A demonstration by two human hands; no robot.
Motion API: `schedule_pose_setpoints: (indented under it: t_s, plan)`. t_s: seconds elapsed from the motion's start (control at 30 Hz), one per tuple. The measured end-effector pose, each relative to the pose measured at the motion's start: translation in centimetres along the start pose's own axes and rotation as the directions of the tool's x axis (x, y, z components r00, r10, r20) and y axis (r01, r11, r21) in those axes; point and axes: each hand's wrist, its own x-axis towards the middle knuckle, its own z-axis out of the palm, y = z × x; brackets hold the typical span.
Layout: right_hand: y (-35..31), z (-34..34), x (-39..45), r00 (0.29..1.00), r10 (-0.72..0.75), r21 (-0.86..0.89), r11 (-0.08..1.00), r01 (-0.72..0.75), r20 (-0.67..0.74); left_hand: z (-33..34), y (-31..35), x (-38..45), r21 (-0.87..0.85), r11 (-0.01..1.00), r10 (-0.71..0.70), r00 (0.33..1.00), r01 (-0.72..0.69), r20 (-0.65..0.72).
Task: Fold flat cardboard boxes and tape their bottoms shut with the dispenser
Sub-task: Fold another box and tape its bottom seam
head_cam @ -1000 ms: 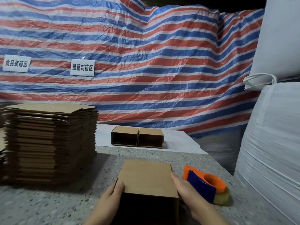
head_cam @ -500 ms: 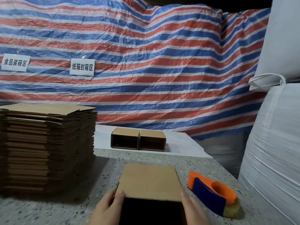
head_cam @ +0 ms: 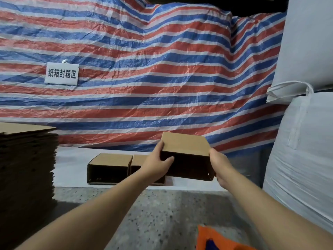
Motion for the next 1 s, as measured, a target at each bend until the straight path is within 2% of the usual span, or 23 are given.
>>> schedule_pose_setpoints:
  t_s: [0.13, 0.23, 0.37, 0.47, 0.57, 0.67, 0.7, 0.8, 0.9, 1.0]
  plan:
    - [1.6, -0.2, 8.2, 1.0, 0.026, 0.001, 1.0, -0.026, 0.0, 3.4, -2.9, 6.6, 0.252, 0.965, 0.075, 0.997, -0.071, -0.006]
    - [3.5, -0.3, 13.5, 0.999, 0.031, -0.037, 0.999, -0.031, -0.01, 5.7, -5.0, 10.4, 0.418, 0.897, 0.145, 0.989, -0.143, 0.027]
    - [6.1, 0.4, 19.0, 0.998, 0.065, -0.029, 0.997, -0.066, -0.02, 8.2, -7.9, 14.6, 0.515, 0.834, 0.189, 0.98, -0.196, 0.067]
    - [7.5, 1.0, 21.9, 0.996, 0.071, -0.097, 0.992, -0.075, -0.044, 9.8, -9.9, 16.9, 0.57, 0.797, 0.171, 0.98, -0.2, 0.105]
    - [9.0, 1.9, 23.8, 0.994, 0.073, -0.186, 0.979, -0.086, -0.077, 10.8, -11.8, 18.3, 0.703, 0.679, 0.164, 0.977, -0.211, 0.135]
    - [11.3, 3.0, 24.5, 0.996, 0.09, -0.24, 0.967, -0.081, 0.027, 11.5, -13.6, 18.7, 0.842, 0.498, 0.171, 0.976, -0.205, 0.136]
    - [12.1, 3.3, 24.5, 0.99, 0.118, -0.307, 0.947, -0.089, 0.076, 11.7, -14.2, 18.6, 0.865, 0.466, 0.151, 0.98, -0.188, 0.132]
    - [13.3, 3.4, 24.5, 0.982, 0.156, -0.474, 0.876, -0.088, 0.106, 11.9, -15.2, 18.2, 0.884, 0.44, 0.11, 0.986, -0.158, 0.122]
    - [12.8, 3.1, 24.2, 0.982, 0.15, -0.513, 0.855, -0.071, 0.113, 11.5, -14.6, 18.0, 0.868, 0.465, 0.103, 0.985, -0.173, 0.141]
    - [11.3, 2.8, 23.0, 0.995, 0.08, -0.54, 0.841, -0.039, 0.054, 10.4, -12.8, 17.3, 0.842, 0.497, 0.094, 0.977, -0.212, 0.191]
